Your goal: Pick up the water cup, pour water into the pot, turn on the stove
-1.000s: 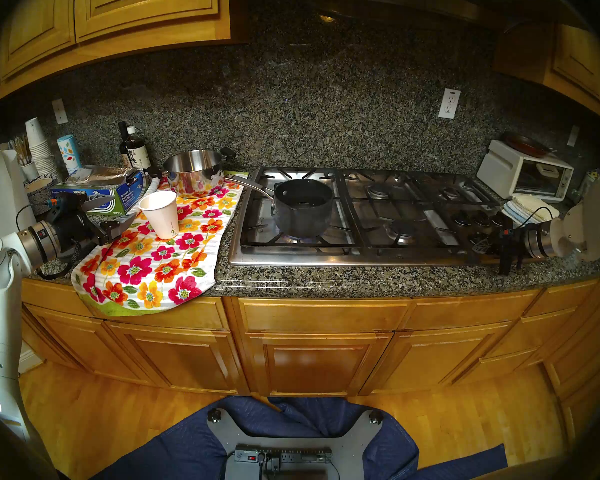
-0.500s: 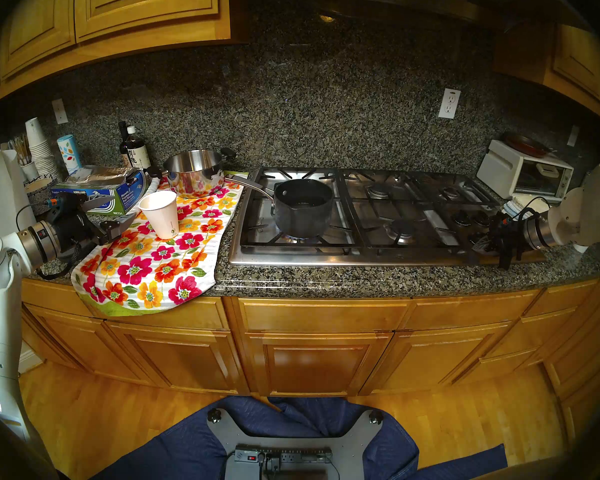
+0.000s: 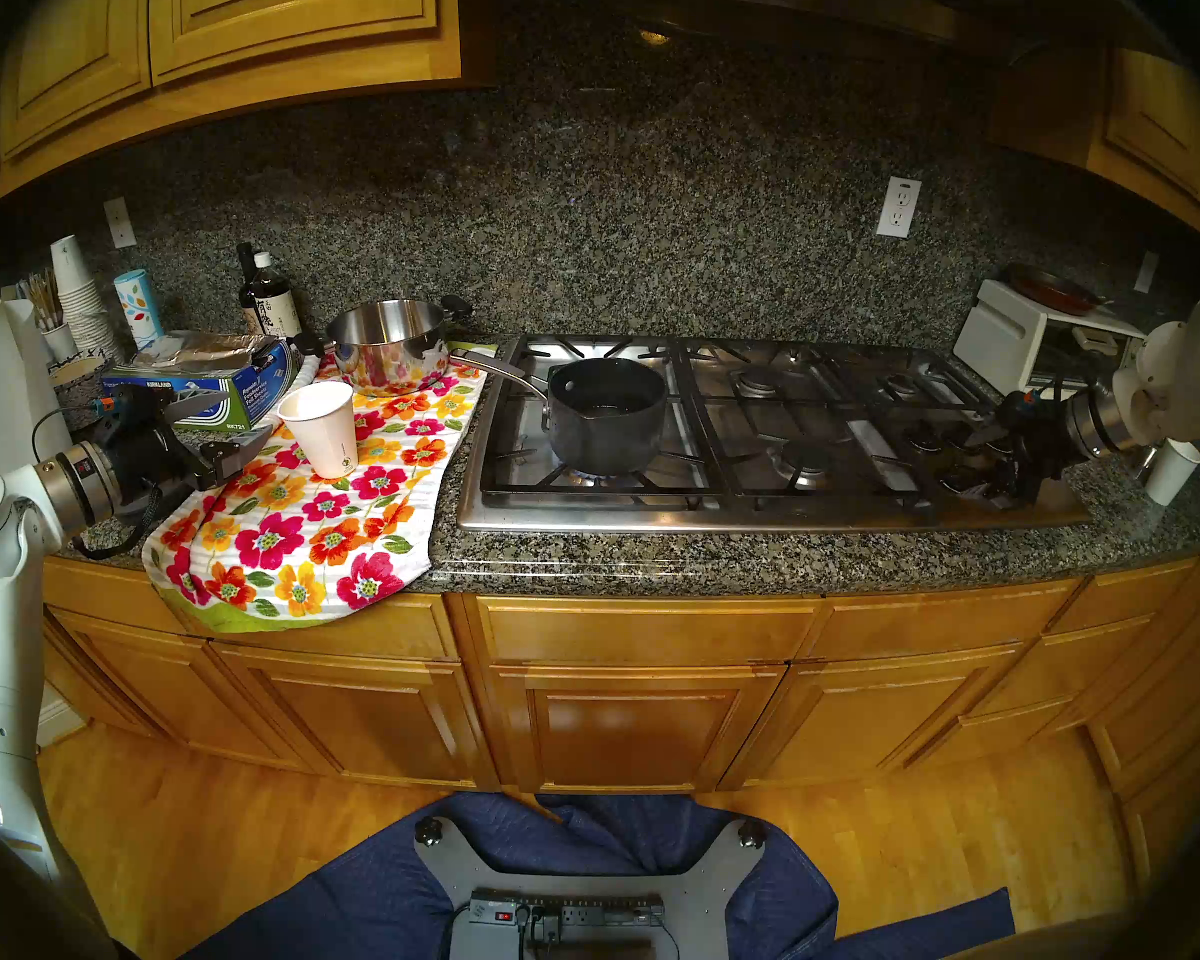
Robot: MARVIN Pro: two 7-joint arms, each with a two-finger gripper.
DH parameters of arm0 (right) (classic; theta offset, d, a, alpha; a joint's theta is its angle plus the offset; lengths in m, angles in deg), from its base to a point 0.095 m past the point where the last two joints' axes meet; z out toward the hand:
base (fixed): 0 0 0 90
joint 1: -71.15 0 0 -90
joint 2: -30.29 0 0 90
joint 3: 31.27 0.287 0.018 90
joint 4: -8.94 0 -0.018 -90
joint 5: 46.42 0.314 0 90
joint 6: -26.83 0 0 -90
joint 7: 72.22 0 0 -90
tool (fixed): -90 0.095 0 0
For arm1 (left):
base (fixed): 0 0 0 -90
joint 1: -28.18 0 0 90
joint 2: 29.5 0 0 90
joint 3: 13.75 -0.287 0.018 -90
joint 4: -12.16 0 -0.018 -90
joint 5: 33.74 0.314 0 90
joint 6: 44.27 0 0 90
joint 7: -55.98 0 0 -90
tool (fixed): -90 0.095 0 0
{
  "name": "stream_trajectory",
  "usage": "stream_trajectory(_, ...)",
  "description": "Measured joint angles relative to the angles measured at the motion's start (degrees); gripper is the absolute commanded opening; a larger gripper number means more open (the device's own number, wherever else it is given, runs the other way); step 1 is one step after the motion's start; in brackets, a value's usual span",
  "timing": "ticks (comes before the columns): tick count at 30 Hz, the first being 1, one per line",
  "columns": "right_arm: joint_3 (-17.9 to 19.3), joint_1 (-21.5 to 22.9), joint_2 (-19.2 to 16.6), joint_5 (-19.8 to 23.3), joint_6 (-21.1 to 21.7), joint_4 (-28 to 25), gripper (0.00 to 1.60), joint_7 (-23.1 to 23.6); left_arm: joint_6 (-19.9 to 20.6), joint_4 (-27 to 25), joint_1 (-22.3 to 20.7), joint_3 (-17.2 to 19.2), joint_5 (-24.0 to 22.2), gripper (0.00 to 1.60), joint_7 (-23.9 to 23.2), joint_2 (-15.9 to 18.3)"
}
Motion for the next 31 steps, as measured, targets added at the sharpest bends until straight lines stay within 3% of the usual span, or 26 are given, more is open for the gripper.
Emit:
stream_trajectory(20,1.6,7.6,4.2,14.9,3.4,13.1,1.6,1.7,0.0,0.1,0.0,-0.1,0.1,1.6,0.1,0.0)
stream_trajectory(31,3.3,12.2,4.2,23.5,12.4,16.5,1.6,9.4,0.0,0.1,0.0,-0.1,0.1,1.6,0.1,0.0)
